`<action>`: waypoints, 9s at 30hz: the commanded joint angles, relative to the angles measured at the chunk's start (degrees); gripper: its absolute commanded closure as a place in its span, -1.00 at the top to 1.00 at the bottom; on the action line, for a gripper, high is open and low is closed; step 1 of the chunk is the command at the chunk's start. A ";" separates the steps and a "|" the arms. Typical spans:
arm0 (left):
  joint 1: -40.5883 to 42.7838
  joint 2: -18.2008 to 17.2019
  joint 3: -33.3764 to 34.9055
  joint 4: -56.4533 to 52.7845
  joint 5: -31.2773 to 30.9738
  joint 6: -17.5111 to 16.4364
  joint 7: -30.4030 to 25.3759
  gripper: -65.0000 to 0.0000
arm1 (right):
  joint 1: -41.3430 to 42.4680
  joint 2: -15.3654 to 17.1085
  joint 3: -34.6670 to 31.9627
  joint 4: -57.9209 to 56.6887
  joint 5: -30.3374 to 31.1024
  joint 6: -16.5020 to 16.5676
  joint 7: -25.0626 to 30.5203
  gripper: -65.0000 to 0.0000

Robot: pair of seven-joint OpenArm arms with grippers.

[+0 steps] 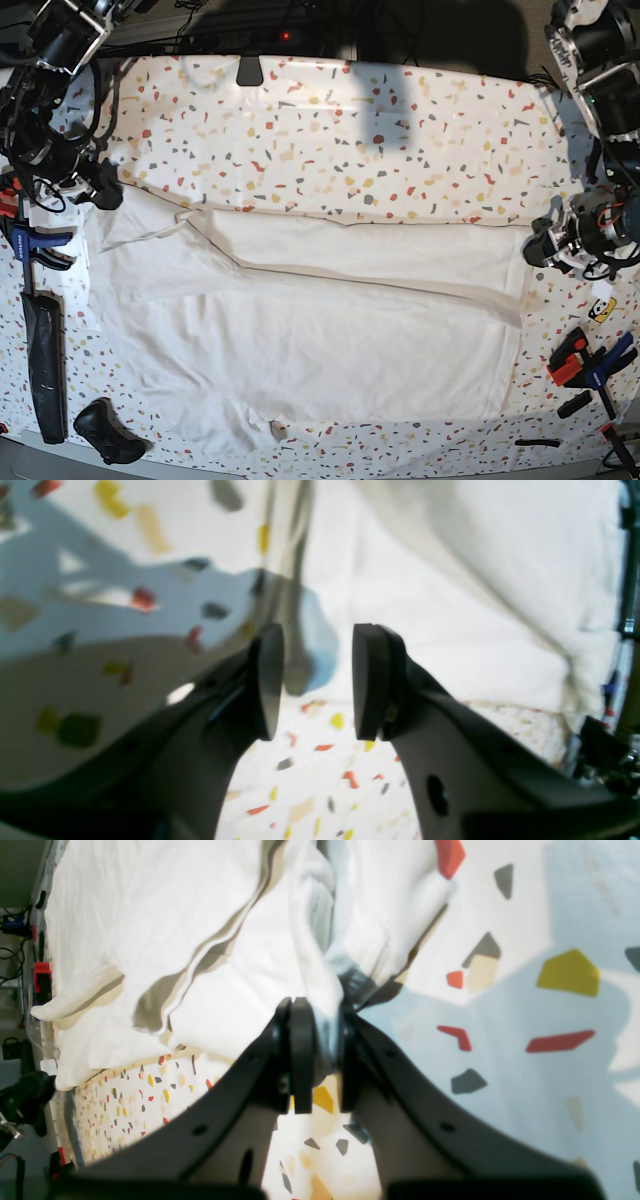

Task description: Fold the T-shirt properly

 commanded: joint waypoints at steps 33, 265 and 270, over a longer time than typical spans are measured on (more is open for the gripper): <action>-0.48 10.34 -0.02 0.66 13.46 -0.04 -0.76 -1.00 | 0.61 1.33 0.07 0.90 0.63 0.49 -0.90 -1.00; -21.94 -0.22 14.23 -39.21 46.71 13.51 -58.75 -0.10 | 36.33 -5.07 -24.98 -32.13 -37.33 -10.36 15.63 0.09; -23.34 -0.24 14.23 -40.81 48.63 15.69 -59.91 -0.10 | 36.35 -5.07 -24.98 -32.13 -37.33 -10.36 14.80 0.09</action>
